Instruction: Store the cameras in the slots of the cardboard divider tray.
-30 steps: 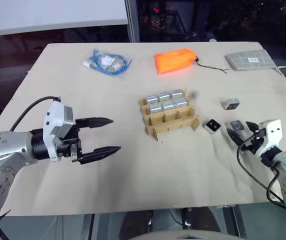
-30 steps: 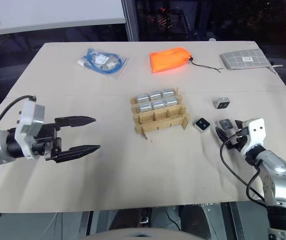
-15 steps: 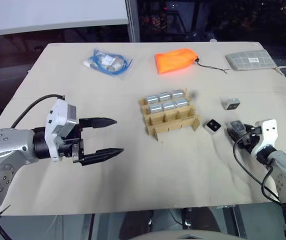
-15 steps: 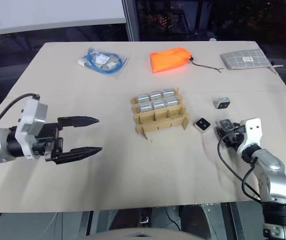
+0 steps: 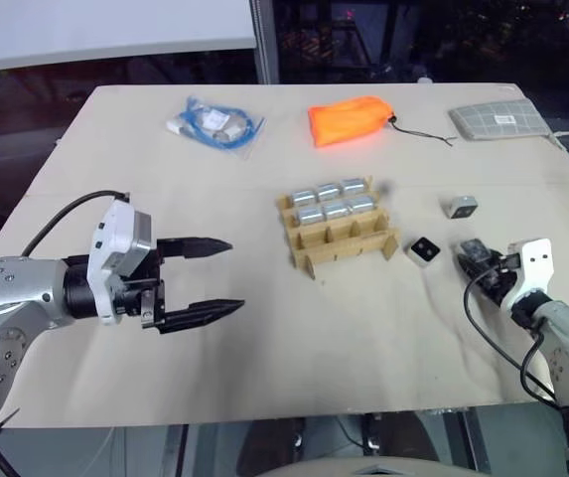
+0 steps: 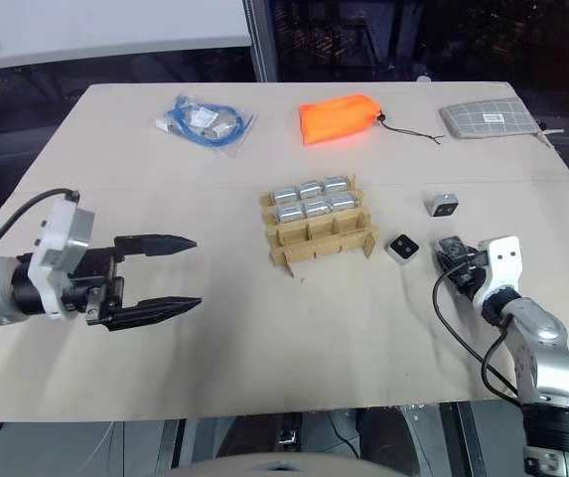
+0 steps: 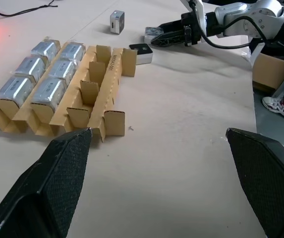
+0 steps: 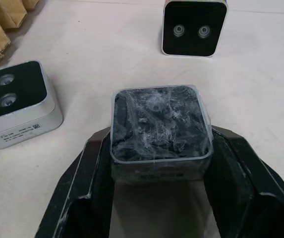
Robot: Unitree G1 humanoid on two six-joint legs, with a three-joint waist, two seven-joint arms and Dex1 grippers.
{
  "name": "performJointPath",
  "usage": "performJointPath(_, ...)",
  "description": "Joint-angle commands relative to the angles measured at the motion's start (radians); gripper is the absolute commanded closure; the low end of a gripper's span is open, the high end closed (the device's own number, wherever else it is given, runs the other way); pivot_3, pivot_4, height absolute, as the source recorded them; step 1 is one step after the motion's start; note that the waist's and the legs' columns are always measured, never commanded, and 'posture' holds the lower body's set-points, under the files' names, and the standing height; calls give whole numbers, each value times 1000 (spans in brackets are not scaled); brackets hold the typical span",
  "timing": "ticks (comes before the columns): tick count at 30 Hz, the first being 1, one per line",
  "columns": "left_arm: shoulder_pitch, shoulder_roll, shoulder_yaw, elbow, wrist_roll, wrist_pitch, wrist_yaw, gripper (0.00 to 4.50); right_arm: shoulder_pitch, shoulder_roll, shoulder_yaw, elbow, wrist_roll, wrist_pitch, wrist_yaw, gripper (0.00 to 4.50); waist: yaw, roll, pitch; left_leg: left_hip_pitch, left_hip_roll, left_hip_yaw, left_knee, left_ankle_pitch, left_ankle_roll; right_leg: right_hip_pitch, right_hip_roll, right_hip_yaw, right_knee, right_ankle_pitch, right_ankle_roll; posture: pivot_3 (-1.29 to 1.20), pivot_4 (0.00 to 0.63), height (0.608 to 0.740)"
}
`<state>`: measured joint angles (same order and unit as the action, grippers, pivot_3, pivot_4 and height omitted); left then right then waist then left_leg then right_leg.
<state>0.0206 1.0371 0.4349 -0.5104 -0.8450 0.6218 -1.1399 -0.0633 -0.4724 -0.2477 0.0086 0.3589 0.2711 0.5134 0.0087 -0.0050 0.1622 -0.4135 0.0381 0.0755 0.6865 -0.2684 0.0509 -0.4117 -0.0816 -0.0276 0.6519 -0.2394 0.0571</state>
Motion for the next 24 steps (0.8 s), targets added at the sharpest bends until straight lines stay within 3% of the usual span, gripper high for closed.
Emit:
performJointPath(1, -28, -15, 18, 0, -28, 9, 24, 0, -20, -11, -43, -81, 33, -54, 24, 2549, 0, 0, 0, 0, 0, 0, 0, 0, 0, 0, 0, 0, 0, 0, 0, 0, 150, 740)
performJointPath(9, -116, -133, -32, 12, -193, 181, 254, 0, -70, 3, 57, -344, 180, 15, 127, 2549, -4, 0, 0, 0, 1, -1, 0, 0, 0, 0, 0, 0, 1, 0, 1, 0, 150, 740)
performJointPath(13, -140, -252, -93, 2, -281, 233, 381, 0, -103, 8, 234, -414, 48, -73, 172, 2549, -6, 0, 0, 0, 1, -1, 0, 0, 0, 0, 0, 0, 1, 0, 1, 0, 150, 740)
performJointPath(19, -171, -470, -243, 7, -306, 265, 581, 0, -221, -5, 488, -329, -247, -424, 282, 2549, -7, -3, 1, 0, -1, -1, 1, 0, -1, 0, 0, 0, 2, 1, 1, 0, 150, 740)
performJointPath(24, -176, -542, -312, 15, -288, 280, 637, 0, -310, 11, 592, -212, -413, -703, 282, 2549, -10, -5, 1, 0, -1, -2, 1, 2, -3, 0, 0, 0, 3, 0, 0, 0, 150, 740)
